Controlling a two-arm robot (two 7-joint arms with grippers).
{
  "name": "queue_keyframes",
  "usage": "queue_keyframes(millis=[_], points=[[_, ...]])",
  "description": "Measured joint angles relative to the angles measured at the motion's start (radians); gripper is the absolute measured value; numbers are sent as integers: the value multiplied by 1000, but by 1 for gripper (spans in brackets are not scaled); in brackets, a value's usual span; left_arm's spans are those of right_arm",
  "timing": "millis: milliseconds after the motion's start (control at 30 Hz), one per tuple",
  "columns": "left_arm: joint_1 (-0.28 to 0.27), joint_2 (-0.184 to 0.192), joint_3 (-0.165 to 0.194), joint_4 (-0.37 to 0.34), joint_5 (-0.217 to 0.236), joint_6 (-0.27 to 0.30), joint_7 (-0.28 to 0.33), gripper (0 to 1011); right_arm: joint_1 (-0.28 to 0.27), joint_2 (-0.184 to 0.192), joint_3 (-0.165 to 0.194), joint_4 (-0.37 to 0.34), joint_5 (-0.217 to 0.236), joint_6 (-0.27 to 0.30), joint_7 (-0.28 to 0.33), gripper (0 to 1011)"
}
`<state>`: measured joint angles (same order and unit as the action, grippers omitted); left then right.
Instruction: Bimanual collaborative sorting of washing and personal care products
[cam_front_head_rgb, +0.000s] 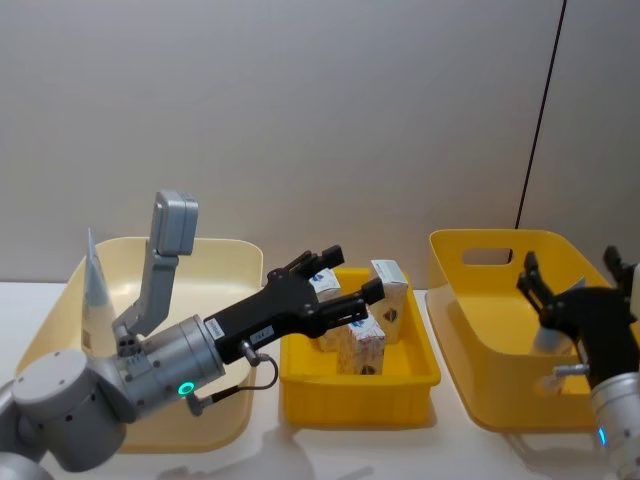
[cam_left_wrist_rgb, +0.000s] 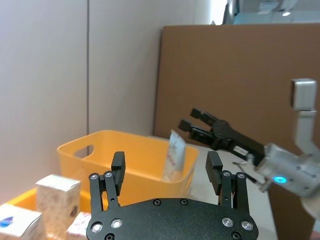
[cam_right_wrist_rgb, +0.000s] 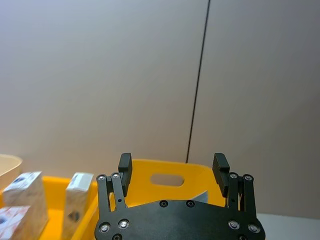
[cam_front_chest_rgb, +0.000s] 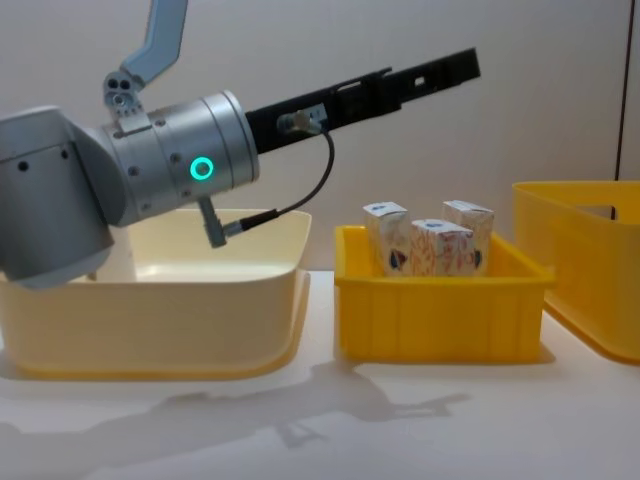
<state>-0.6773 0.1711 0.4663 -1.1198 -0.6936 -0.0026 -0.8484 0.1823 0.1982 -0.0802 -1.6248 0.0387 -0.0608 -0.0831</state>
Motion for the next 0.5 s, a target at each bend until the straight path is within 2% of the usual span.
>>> queue_keyframes(millis=[233, 300, 333, 500], points=[[44, 21, -1, -51, 49, 2, 84, 1003, -49, 35, -38, -36, 63, 24, 39, 1001], [61, 29, -2, -70, 68, 2, 115, 1003, -78, 55, -58, -57, 99, 37, 59, 1001], [65, 31, -2, -75, 72, 2, 123, 1003, -78, 55, -58, -57, 99, 37, 59, 1001], [101, 49, -3, -117, 114, 3, 193, 1003, -126, 90, -94, -92, 159, 61, 95, 1001]])
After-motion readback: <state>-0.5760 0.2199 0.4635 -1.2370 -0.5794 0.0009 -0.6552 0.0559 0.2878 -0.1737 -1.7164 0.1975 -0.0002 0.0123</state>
